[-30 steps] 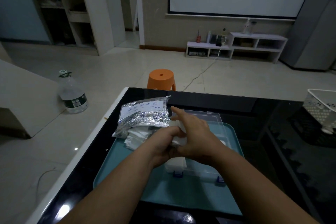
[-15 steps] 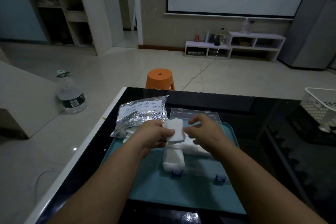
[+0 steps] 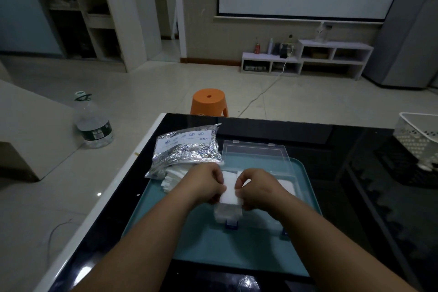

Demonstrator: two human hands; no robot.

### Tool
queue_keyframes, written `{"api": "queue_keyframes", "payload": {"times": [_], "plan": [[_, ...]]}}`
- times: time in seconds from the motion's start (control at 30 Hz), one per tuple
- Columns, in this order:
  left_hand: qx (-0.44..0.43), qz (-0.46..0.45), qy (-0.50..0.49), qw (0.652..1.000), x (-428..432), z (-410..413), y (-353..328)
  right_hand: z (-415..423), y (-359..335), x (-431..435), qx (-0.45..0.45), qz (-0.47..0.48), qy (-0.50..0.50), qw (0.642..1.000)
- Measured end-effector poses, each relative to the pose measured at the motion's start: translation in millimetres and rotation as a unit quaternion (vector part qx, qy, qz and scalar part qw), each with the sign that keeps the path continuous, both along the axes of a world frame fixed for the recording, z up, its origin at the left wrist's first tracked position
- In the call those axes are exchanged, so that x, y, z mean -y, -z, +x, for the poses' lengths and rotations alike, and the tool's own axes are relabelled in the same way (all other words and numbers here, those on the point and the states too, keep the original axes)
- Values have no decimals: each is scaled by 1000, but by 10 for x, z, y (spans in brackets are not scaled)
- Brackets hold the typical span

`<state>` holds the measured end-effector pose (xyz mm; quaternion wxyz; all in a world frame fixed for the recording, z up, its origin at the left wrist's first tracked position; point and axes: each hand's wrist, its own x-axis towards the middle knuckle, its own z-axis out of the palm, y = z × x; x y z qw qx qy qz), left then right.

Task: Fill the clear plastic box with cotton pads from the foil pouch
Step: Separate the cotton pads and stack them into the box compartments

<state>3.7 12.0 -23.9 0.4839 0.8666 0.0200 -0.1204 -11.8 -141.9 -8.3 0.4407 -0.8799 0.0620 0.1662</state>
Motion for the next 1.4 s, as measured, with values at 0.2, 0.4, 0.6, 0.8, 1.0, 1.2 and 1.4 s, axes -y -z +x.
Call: {"api": "queue_keyframes", "payload": {"times": [0.2,0.4,0.6,0.8,1.0,1.2,1.4], "plan": [[31,99,38,994,-6,-12,12,-44,3,-10,-32,-19,-8,999],[25,182,107,977,-36,-53,-63,-28,43,8,-38,-24,-12,999],[29,210,143,967,-54,-97,-83,-28,88,-1,-40,-23,-14,999],[8,130,126,983,-77,-102,-99,22,50,62,-57,22,-6,998],[7,120,126,985,-62,-77,-73,25,61,90,-68,39,-9,997],[51,235,145,960,-30,-100,-33,36,156,41,-23,-38,-25,999],[58,246,143,957,-16,-82,-18,74,127,79,-14,-106,-69,992]]}}
